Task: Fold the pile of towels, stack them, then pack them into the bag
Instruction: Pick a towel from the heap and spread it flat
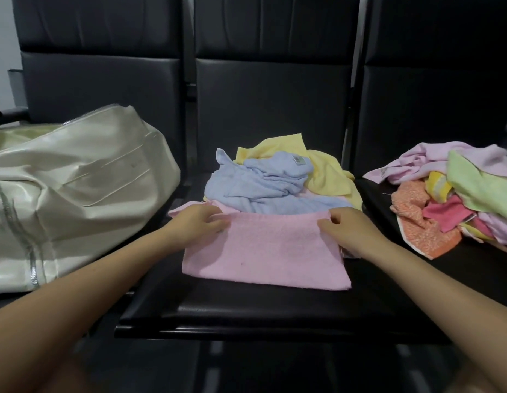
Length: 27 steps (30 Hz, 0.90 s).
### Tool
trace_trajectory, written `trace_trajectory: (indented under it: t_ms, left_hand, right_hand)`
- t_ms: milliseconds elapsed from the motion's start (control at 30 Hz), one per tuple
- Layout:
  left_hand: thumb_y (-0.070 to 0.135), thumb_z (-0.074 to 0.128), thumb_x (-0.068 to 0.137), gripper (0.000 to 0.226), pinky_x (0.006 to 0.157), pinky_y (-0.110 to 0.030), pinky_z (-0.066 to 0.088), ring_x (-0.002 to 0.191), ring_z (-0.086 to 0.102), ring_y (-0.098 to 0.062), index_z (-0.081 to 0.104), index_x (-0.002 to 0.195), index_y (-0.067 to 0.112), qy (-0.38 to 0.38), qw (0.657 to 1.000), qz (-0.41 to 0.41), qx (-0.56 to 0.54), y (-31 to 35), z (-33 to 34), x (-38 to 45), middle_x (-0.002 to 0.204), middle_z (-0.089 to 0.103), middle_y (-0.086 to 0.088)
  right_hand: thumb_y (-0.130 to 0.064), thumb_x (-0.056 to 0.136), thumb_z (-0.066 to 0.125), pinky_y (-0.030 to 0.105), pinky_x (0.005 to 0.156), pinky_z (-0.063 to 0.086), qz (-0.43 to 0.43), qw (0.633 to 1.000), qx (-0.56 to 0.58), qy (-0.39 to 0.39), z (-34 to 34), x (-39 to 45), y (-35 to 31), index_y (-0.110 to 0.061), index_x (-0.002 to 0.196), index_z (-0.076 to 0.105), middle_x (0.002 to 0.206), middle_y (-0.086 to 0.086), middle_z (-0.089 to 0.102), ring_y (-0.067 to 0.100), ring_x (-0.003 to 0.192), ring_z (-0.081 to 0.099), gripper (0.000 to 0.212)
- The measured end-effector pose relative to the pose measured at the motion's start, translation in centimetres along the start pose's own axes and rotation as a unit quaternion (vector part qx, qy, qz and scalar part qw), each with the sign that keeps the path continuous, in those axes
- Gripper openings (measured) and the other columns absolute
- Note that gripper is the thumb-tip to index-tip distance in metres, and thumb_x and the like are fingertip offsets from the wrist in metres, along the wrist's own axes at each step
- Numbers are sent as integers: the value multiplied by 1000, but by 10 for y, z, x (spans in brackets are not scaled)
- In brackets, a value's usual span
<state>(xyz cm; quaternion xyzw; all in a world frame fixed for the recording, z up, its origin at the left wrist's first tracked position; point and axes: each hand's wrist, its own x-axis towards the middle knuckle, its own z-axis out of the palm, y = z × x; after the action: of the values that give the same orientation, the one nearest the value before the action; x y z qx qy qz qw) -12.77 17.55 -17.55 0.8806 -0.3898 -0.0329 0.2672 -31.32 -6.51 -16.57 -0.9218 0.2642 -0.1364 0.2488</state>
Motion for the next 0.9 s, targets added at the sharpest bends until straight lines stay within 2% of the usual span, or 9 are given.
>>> trace_trajectory:
  t_ms: [167,233,300,500,600,667,733,800,900]
  left_hand:
    - [42,60,87,42,89,-36,42,92,52,-18,66,78,1,-5,998,67,11,-7,14,19,93,58,-8]
    - [56,53,76,52,91,-34,40,92,50,-15,64,72,6,-11,997,72,1,-11,21,22,94,55,-3]
    - [53,57,77,41,91,-32,39,93,48,-14,62,65,14,-11,997,78,-11,-12,25,23,94,53,1]
    - [47,62,73,43,87,-29,42,91,55,-10,63,68,4,-22,992,28,-124,-8,21,24,86,63,-7]
    - [43,64,70,40,75,-27,44,75,56,-6,63,68,4,-33,982,21,-183,-2,15,19,79,62,-5]
    - [32,68,79,36,69,-20,42,65,53,-1,62,71,-3,-17,970,-2,-241,1,12,18,73,59,1]
    - [32,68,82,33,62,-19,38,58,47,-1,59,64,5,-20,963,-24,-268,3,9,18,62,51,9]
    - [39,68,83,39,60,-23,34,58,44,-5,52,57,15,-34,971,-41,-233,1,11,20,61,47,7]
    - [42,64,89,46,54,-25,28,59,40,-11,42,62,11,-4,999,-34,-22,-4,22,21,64,42,-1]
  right_hand:
    - [-30,88,54,29,52,29,31,995,-91,-12,3,7,6,-14,62,44,58,-2,43,15,55,40,32]
    - [-30,88,56,28,50,27,29,994,-101,-23,5,6,9,-16,59,43,57,-4,44,13,54,40,35]
    - [-29,85,59,28,48,23,26,994,-96,-32,7,6,12,-16,55,38,53,-4,39,13,51,36,39]
    - [-29,80,62,29,50,20,14,997,-58,-48,5,0,17,-15,54,34,54,-1,33,13,53,30,41]
    - [-24,83,62,33,53,23,-22,998,-65,-13,0,-2,16,-11,58,40,60,2,41,15,55,35,36]
    - [-21,84,61,32,55,27,-34,999,-7,5,-5,0,17,-10,60,41,61,1,44,15,56,38,33]
    - [-17,85,58,30,56,33,-8,995,97,-10,-10,2,20,-9,62,47,59,4,47,17,55,43,27]
    - [-15,86,58,30,53,39,32,990,131,-44,-11,3,24,-7,63,52,57,6,53,20,52,50,25]
    - [-21,87,58,27,50,41,46,995,45,-80,-3,3,34,-2,68,60,57,8,60,17,48,54,26]
